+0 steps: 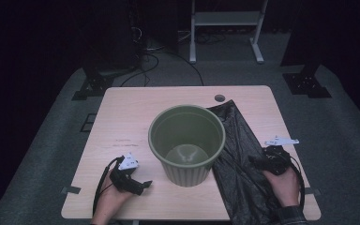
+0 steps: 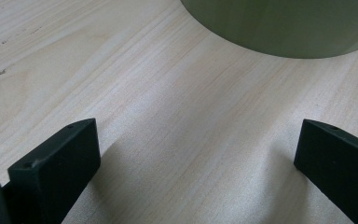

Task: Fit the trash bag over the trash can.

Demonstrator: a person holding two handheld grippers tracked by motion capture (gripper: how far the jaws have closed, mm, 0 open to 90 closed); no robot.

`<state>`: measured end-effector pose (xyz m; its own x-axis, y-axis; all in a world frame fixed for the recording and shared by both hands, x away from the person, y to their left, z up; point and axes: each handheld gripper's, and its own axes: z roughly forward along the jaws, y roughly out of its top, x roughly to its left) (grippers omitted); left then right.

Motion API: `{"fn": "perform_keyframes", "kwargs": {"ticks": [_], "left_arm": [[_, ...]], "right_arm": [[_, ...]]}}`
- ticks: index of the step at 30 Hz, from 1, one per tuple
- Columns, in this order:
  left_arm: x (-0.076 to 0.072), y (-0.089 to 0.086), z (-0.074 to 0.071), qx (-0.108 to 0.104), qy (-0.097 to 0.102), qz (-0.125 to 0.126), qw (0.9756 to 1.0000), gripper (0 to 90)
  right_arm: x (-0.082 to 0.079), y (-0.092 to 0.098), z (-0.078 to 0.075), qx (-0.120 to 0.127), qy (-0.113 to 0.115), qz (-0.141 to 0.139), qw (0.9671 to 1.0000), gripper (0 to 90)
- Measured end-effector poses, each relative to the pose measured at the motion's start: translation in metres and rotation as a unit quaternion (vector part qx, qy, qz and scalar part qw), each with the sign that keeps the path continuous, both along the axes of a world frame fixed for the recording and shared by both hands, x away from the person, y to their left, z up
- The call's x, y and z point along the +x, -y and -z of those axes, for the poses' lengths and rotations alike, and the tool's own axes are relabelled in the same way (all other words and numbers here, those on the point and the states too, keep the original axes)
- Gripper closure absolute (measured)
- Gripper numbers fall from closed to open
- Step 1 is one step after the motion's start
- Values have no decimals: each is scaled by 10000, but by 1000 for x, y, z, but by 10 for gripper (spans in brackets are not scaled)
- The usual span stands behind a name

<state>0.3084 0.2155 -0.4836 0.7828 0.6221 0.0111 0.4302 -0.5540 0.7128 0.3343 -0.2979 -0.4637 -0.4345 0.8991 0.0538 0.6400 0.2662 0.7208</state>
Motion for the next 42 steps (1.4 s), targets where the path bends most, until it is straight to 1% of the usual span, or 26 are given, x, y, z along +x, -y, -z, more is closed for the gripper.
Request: {"fn": "perform_keyframes", "kwargs": {"ticks": [2, 3, 5, 6, 9, 10, 13, 17, 18, 21, 23, 27, 28, 31, 33, 37, 39, 42], "left_arm": [[0, 0, 0, 0, 0, 0, 10000, 0], [0, 0, 0, 0, 0, 0, 10000, 0], [0, 0, 0, -3, 2, -1, 10000, 0], [0, 0, 0, -3, 2, -1, 10000, 0], [0, 0, 0, -2, 1, -1, 10000, 0], [0, 0, 0, -1, 0, -1, 10000, 0], [0, 0, 0, -3, 2, -2, 10000, 0], [0, 0, 0, -1, 0, -1, 10000, 0], [0, 0, 0, -1, 0, -1, 10000, 0], [0, 0, 0, -1, 0, -1, 10000, 0], [0, 0, 0, -3, 2, -1, 10000, 0], [0, 0, 0, 0, 0, -1, 10000, 0], [0, 0, 0, -2, 2, -2, 10000, 0], [0, 0, 0, -2, 2, -2, 10000, 0], [0, 0, 0, 0, 0, -1, 10000, 0], [0, 0, 0, -3, 2, -2, 10000, 0], [0, 0, 0, -2, 2, -2, 10000, 0], [0, 0, 0, -2, 2, -2, 10000, 0]], "right_arm": [[1, 3, 0, 32, -20, 35, 10000, 284], [5, 7, 3, 53, -74, 112, 9999, 284], [7, 9, 6, 39, -164, 145, 9998, 284], [7, 9, 6, 39, -164, 145, 9998, 284], [9, 10, 12, 74, -305, 93, 9995, 276], [9, 10, 12, 81, -293, 85, 9995, 277], [9, 8, 12, 138, -315, -7, 9994, 277], [8, 1, 12, 274, -333, -255, 9987, 277], [8, 1, 12, 274, -333, -255, 9987, 277], [8, -6, 12, 452, -398, -425, 9973, 276], [8, -7, 12, 475, -398, -458, 9970, 276], [8, -15, 12, 516, -418, -648, 9957, 275], [8, -17, 12, 534, -418, -686, 9953, 275], [8, -22, 11, 693, -399, -817, 9934, 275], [9, -24, 11, 808, -397, -929, 9916, 275], [10, -34, 10, 712, -428, -1041, 9911, 275], [10, -36, 10, 705, -419, -1054, 9910, 275], [12, -44, 10, 718, -434, -1145, 9899, 275]]}}
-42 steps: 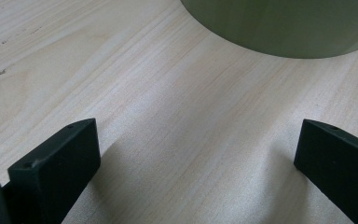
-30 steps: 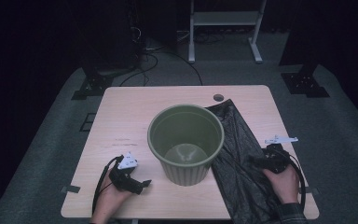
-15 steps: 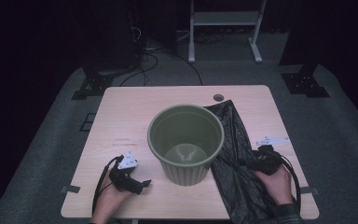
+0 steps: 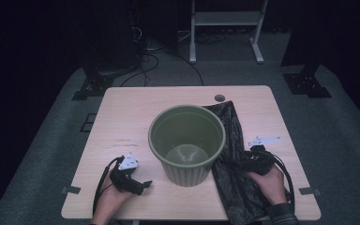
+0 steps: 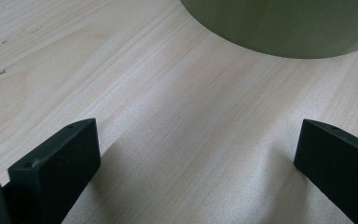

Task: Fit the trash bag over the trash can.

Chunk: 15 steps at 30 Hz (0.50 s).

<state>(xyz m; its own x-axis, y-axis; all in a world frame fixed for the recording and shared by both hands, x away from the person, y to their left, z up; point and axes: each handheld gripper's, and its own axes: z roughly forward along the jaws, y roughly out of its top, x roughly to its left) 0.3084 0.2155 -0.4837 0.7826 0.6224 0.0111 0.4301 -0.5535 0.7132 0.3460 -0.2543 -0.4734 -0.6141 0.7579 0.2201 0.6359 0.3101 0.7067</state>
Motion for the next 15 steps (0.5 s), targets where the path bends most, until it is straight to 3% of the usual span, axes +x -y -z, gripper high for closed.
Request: {"fn": "perform_keyframes", "kwargs": {"ticks": [15], "left_arm": [[0, 0, 0, 5, -2, 1, 10000, 0]], "right_arm": [[5, -31, -7, 12, 61, -184, 9998, 265]]}}
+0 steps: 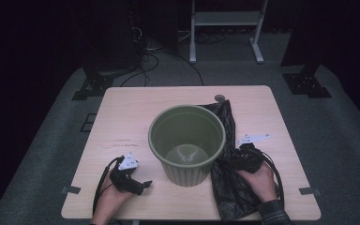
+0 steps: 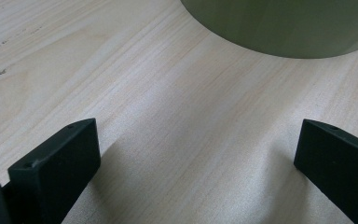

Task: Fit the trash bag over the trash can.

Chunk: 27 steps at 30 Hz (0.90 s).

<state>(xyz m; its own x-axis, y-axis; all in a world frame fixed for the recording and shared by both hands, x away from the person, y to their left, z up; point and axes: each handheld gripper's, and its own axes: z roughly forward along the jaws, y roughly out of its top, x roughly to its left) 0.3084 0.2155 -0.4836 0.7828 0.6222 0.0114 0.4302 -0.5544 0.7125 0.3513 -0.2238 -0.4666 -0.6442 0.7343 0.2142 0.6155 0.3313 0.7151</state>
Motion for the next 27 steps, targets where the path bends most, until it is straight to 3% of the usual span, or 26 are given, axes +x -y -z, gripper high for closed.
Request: {"fn": "perform_keyframes", "kwargs": {"ticks": [13, 17, 27], "left_arm": [[0, 0, 0, 0, 0, 0, 10000, 0], [0, 0, 0, -3, 2, -1, 10000, 0], [0, 0, 0, -2, 3, 0, 10000, 0]], "right_arm": [[2, -22, 4, -173, 16, -113, 9998, 264], [1, -27, 6, -398, 62, -86, 9992, 264], [-3, -36, 9, -695, 230, -27, 9973, 297]]}}
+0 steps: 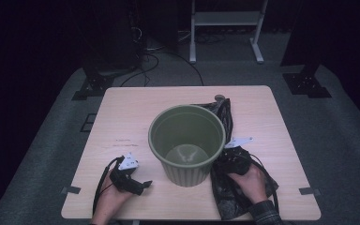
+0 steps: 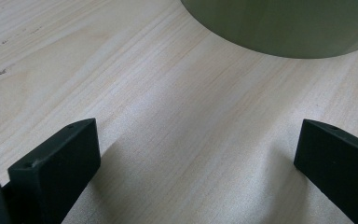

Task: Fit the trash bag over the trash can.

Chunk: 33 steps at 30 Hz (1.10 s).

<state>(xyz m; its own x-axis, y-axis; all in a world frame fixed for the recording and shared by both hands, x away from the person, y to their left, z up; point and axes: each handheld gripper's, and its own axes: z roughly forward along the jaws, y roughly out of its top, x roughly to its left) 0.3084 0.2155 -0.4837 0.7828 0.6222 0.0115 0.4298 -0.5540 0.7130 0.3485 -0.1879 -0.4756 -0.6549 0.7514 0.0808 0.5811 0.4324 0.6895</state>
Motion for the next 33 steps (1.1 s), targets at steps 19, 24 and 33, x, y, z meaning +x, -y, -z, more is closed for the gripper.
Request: {"fn": "perform_keyframes", "kwargs": {"ticks": [19, 24, 33], "left_arm": [[0, 0, 0, -1, 0, -2, 10000, 0], [0, 0, 0, 2, -2, -2, 10000, 0], [0, 0, 0, -2, -1, -3, 10000, 0]], "right_arm": [[-9, 17, 0, 48, 229, -38, 9997, 858], [-14, 25, -8, 265, 196, -102, 9994, 864], [-26, 35, -32, 474, 256, -529, 9971, 867]]}}
